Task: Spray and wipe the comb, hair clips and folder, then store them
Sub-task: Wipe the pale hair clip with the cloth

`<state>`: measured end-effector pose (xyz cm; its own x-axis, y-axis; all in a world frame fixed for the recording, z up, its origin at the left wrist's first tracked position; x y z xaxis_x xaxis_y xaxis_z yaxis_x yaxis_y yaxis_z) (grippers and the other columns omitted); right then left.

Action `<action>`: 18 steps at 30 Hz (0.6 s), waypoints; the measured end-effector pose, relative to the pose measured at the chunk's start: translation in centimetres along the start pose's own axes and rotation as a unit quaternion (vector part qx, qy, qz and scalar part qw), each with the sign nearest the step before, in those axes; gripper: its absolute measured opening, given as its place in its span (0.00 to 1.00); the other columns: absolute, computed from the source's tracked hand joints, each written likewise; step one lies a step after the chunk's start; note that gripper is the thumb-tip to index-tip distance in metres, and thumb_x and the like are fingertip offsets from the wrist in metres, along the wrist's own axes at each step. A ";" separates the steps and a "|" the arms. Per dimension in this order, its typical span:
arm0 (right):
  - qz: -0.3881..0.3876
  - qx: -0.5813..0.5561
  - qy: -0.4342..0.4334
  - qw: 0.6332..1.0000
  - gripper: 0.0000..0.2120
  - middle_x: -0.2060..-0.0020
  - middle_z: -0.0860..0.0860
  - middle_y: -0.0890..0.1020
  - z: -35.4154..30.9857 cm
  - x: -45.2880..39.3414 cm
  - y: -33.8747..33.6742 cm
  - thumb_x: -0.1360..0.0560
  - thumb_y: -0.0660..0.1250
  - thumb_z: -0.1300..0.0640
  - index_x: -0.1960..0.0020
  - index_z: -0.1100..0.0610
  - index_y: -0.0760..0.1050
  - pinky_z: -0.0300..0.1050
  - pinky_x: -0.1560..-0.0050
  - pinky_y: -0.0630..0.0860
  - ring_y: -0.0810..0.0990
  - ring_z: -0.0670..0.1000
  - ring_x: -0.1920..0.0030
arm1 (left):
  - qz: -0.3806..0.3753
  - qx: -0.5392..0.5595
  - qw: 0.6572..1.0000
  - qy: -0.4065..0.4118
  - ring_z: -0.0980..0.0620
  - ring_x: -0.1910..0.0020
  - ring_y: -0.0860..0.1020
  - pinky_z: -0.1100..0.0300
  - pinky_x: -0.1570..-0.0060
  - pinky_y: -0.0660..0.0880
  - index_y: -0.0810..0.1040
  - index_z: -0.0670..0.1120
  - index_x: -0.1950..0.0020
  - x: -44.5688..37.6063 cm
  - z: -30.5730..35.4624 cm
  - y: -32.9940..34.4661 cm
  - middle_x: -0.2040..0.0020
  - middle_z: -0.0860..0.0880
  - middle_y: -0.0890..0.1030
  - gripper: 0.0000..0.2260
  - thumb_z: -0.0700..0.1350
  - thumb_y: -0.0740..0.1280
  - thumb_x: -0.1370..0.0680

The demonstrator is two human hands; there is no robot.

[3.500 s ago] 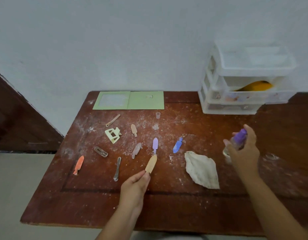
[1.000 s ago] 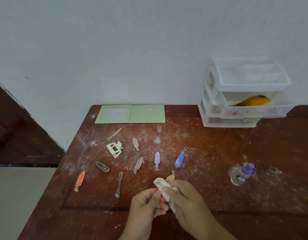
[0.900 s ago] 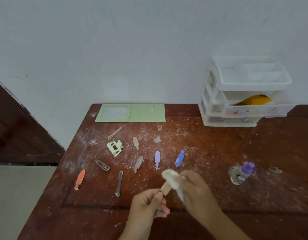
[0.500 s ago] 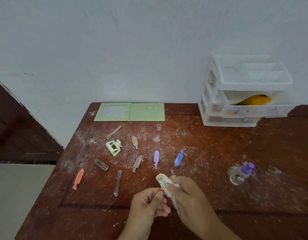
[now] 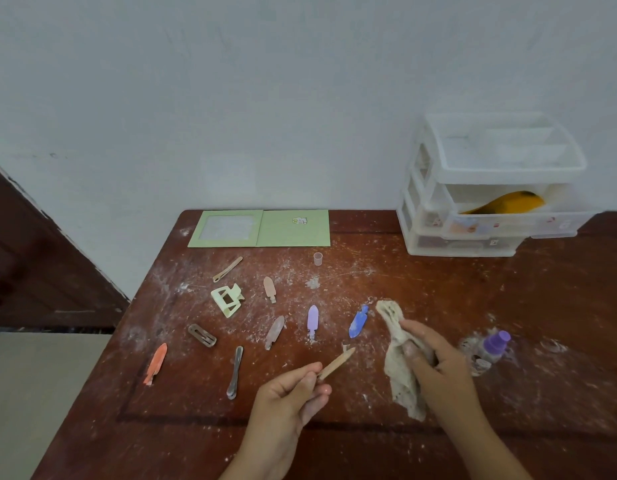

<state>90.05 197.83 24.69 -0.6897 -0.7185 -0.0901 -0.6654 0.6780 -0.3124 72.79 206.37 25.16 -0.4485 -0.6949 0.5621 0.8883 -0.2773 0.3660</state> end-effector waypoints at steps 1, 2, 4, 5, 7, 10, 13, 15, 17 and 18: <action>-0.013 0.003 -0.021 1.000 0.15 0.55 0.37 0.75 -0.2 0.3 0.3 0.26 0.62 0.69 0.48 0.50 0.75 0.22 0.58 0.69 0.74 0.29 0.56 | 0.002 -0.004 1.000 0.003 0.55 0.74 0.81 0.68 0.74 0.77 0.80 0.39 0.60 -0.1 0.1 0.0 0.73 0.44 0.82 0.11 0.31 0.60 0.25; -0.024 0.008 -0.050 0.998 0.13 0.55 0.37 0.76 -0.7 0.5 0.7 0.26 0.63 0.65 0.49 0.49 0.76 0.22 0.57 0.69 0.75 0.30 0.54 | 0.005 -0.016 1.000 0.012 0.55 0.74 0.81 0.68 0.74 0.77 0.80 0.39 0.60 -0.2 0.1 0.0 0.73 0.45 0.82 0.11 0.30 0.60 0.25; -0.035 0.050 -0.140 0.988 0.13 0.54 0.41 0.77 -1.6 0.9 1.4 0.28 0.60 0.57 0.48 0.46 0.76 0.25 0.55 0.71 0.76 0.36 0.52 | 0.017 -0.058 0.997 0.044 0.56 0.74 0.80 0.68 0.73 0.77 0.80 0.40 0.62 -0.3 0.3 0.0 0.74 0.46 0.82 0.11 0.29 0.62 0.26; -0.039 0.084 -0.200 0.975 0.15 0.52 0.41 0.76 -2.0 1.1 1.7 0.29 0.57 0.57 0.45 0.47 0.74 0.26 0.54 0.70 0.75 0.38 0.52 | 0.026 -0.079 0.994 0.064 0.56 0.74 0.80 0.69 0.73 0.76 0.80 0.41 0.61 -0.4 0.4 0.1 0.74 0.47 0.82 0.11 0.28 0.63 0.27; -0.042 0.148 -0.296 0.943 0.17 0.49 0.43 0.72 -2.8 1.3 2.6 0.28 0.55 0.60 0.41 0.52 0.71 0.26 0.53 0.70 0.72 0.39 0.52 | 0.042 -0.099 0.989 0.100 0.57 0.75 0.80 0.68 0.74 0.76 0.78 0.40 0.61 -0.3 0.8 0.4 0.76 0.47 0.81 0.10 0.27 0.65 0.29; -0.064 0.199 -0.372 0.904 0.14 0.46 0.47 0.71 -2.9 2.0 4.5 0.20 0.48 0.57 0.42 0.53 0.70 0.31 0.53 0.71 0.73 0.44 0.53 | 0.047 -0.100 0.986 0.125 0.58 0.77 0.78 0.68 0.75 0.76 0.77 0.39 0.66 -0.2 1.2 0.7 0.78 0.48 0.79 0.10 0.25 0.66 0.30; -0.061 0.234 -0.384 0.891 0.15 0.49 0.47 0.72 -1.7 1.9 5.4 0.19 0.46 0.54 0.43 0.54 0.71 0.37 0.61 0.74 0.75 0.46 0.59 | 0.038 -0.105 0.984 0.138 0.57 0.77 0.78 0.68 0.74 0.76 0.77 0.38 0.69 0.0 1.4 0.7 0.78 0.48 0.79 0.11 0.25 0.66 0.31; -0.025 0.257 -0.374 0.891 0.12 0.53 0.48 0.76 -1.1 1.0 5.0 0.21 0.50 0.57 0.46 0.53 0.71 0.39 0.64 0.75 0.76 0.47 0.61 | 0.037 -0.105 0.984 0.138 0.56 0.76 0.79 0.68 0.75 0.76 0.77 0.38 0.70 -0.1 1.3 0.6 0.77 0.46 0.80 0.11 0.25 0.65 0.31; -0.002 0.240 -0.352 0.905 0.13 0.57 0.50 0.79 -0.9 0.6 4.7 0.20 0.48 0.56 0.46 0.52 0.71 0.41 0.66 0.76 0.77 0.48 0.63 | 0.034 -0.105 0.985 0.132 0.56 0.76 0.79 0.68 0.74 0.76 0.77 0.38 0.70 -0.3 1.1 0.5 0.77 0.45 0.80 0.11 0.26 0.66 0.30; -0.014 0.223 -0.353 0.908 0.15 0.56 0.50 0.78 -0.9 0.8 4.8 0.19 0.46 0.54 0.46 0.53 0.71 0.41 0.66 0.76 0.77 0.49 0.64 | 0.034 -0.103 0.986 0.130 0.55 0.76 0.79 0.68 0.74 0.76 0.77 0.38 0.70 -0.4 1.0 0.4 0.77 0.45 0.80 0.11 0.26 0.65 0.30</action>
<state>86.03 200.65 23.93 -0.2137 -0.7625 -0.6107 -0.3896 0.6398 -0.6625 73.22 207.16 25.83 -0.3715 -0.8554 0.3610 0.9283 -0.3352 0.1610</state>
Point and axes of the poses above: each hand's wrist, its own x-axis away from the middle knuckle, its own y-axis out of the palm, z = x × y, the point moved 2 cm from there along -x, towards the middle knuckle
